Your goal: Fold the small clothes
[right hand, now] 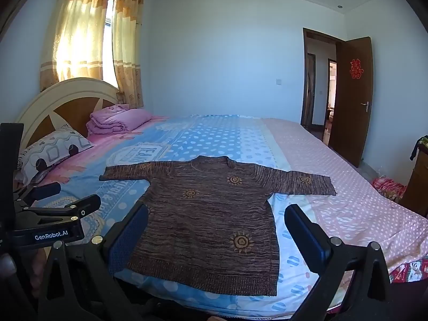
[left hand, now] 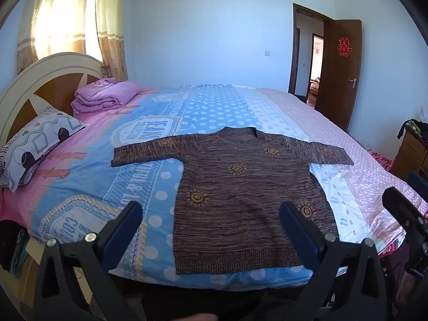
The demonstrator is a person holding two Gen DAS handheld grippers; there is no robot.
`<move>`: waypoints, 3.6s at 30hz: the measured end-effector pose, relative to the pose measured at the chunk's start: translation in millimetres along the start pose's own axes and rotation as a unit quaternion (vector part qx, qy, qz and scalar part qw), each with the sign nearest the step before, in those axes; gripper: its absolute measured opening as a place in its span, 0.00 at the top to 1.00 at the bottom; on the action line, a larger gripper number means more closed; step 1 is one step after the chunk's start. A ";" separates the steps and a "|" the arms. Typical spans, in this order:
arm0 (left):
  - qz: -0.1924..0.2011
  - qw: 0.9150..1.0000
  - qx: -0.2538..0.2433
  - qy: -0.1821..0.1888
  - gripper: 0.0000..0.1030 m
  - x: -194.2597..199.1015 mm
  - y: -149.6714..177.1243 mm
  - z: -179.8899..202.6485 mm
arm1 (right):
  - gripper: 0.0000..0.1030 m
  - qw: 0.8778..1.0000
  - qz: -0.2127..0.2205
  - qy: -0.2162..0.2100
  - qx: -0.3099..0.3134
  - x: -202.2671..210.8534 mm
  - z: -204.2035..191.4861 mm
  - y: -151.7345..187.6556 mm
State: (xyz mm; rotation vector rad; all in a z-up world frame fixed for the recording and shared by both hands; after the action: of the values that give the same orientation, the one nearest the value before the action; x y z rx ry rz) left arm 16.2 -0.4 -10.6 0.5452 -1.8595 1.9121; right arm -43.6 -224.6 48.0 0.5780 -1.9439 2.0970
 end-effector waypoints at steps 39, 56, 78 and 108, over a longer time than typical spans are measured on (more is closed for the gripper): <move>-0.008 1.000 0.009 0.003 0.00 -2.0 -0.4 -3.0 | 0.01 1.000 -0.008 -0.009 0.001 -4.7 -0.6 5.5; -0.006 1.000 0.009 0.005 0.00 -1.1 -0.9 -2.3 | 0.01 1.000 -0.010 -0.012 0.000 -5.7 -1.6 3.7; -0.007 1.000 0.013 0.005 0.00 -2.4 0.1 -3.3 | 0.01 1.000 -0.014 -0.017 -0.001 -6.8 -2.5 6.7; -0.031 0.999 -0.026 0.010 0.00 -57.8 -8.4 1.2 | 0.01 0.996 -0.052 -0.072 -0.014 -66.8 26.8 21.3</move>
State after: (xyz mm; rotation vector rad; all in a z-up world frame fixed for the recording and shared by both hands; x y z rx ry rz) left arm 69.2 -2.8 -35.2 0.5590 -1.8529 1.8171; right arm 10.9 -246.5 1.3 0.8269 -1.9683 2.0111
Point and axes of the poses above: each gripper's, at about its wrist camera, not at the fingertips, and x roughly against the way its jaws point, z to its right, y to its underside, the point moved 2 cm from there along -x, roughly the way its jaws point, and after that the axes turned 2 degrees about y, right-handed, at the moved point
